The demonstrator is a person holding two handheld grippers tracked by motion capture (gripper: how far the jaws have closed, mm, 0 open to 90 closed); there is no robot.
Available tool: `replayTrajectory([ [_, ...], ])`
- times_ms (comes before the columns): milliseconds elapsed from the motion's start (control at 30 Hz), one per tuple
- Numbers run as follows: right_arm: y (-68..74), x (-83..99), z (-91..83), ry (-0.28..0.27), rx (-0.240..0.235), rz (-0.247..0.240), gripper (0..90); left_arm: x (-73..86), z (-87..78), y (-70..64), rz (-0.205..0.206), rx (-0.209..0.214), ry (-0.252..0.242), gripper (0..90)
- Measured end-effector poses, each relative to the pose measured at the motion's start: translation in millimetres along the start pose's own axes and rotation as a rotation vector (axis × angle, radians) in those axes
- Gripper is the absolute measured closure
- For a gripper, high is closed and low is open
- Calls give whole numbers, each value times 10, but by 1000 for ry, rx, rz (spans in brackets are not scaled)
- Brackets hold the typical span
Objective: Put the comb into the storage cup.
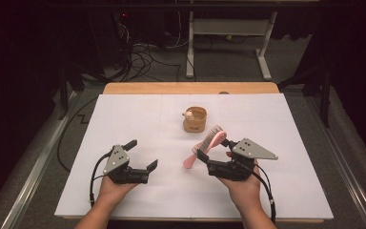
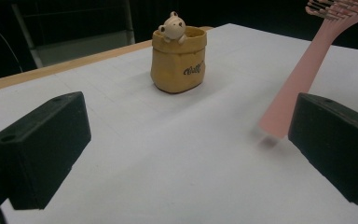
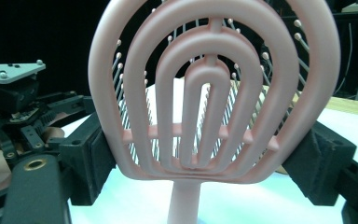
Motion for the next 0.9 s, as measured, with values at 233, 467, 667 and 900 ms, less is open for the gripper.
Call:
replayTrajectory([
  [233, -80, -9, -52, -3, 23, 0, 203, 13, -29, 26, -13, -8, -3, 0],
  [467, -176, -20, -120, -10, 49, 3, 203, 26, -43, 39, -19, -9, 0, 0],
  [667, -270, -28, -178, -17, 72, 16, 203, 31, -47, 46, -21, -10, -2, 0],
  [900, -351, -47, -228, -25, 94, 20, 203, 38, -46, 48, -23, -10, -3, 0],
])
Point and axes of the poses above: each handheld gripper's, and its own axes: z roughly forward along the jaws, x roughly out of its underside, y roughly to its left, the point moved 5 cm from there along z, roughly forward along the jaws, and after that the axes turned 10 degrees about x, right-handed, at the moved point
